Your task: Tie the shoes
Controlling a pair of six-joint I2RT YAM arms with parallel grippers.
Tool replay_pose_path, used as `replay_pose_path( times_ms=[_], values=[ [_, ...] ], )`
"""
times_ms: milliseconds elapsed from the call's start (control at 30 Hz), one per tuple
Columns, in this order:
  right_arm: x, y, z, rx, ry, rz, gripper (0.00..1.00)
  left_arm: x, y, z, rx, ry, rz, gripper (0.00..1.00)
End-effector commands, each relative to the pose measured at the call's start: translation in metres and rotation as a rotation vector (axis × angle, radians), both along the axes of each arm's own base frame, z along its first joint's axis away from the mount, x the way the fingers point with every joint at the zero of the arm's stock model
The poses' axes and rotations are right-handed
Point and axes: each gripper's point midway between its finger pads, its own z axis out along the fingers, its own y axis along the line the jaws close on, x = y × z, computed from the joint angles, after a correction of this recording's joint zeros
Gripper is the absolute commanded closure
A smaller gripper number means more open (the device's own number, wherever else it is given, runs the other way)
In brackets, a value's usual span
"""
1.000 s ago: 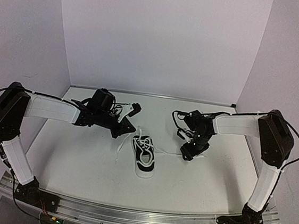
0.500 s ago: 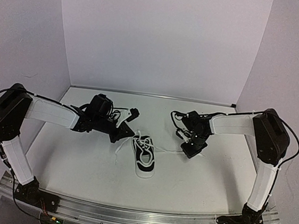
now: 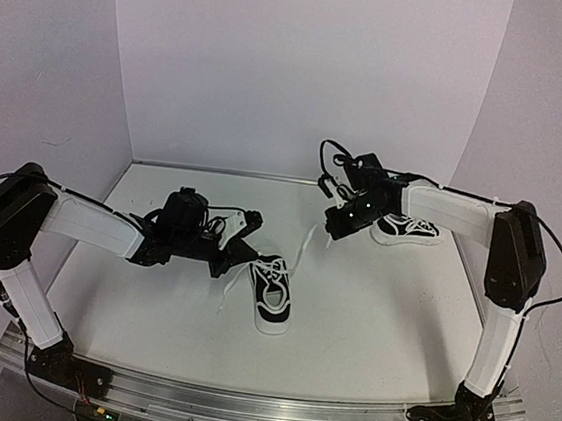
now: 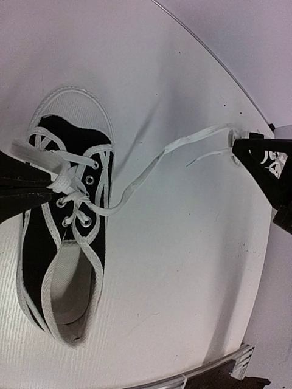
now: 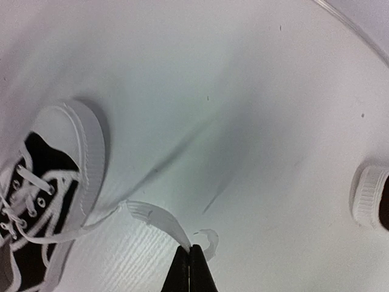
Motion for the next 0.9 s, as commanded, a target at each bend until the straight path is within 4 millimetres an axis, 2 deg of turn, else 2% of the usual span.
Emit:
replay_pose_path(
  times_ms=[0,167,300,400,533,600,867],
  values=[
    [-0.001,0.004,0.02,0.051,-0.017,0.004,1.0,0.006,0.009,0.019,0.026,-0.029,0.054,1.0],
    [-0.013,-0.014,0.005,-0.007,-0.002,-0.021,1.0,0.0,0.039,-0.016,0.259,0.106,0.131,1.0],
    [-0.017,-0.025,0.006,-0.018,-0.005,-0.032,1.0,-0.01,0.067,-0.045,0.432,0.207,0.178,0.98],
    [-0.016,-0.028,0.008,-0.017,-0.008,-0.034,1.0,-0.009,0.081,-0.061,0.513,0.229,0.224,0.92],
    [-0.014,-0.027,0.009,-0.007,-0.007,-0.03,1.0,-0.006,0.079,-0.068,0.52,0.231,0.225,0.71],
    [-0.014,-0.026,0.01,-0.002,-0.006,-0.026,1.0,-0.002,0.072,-0.066,0.498,0.222,0.22,0.65],
    [-0.015,-0.025,0.007,0.002,0.004,-0.023,1.0,0.025,0.052,-0.062,0.452,0.168,0.227,0.57]
  ],
)
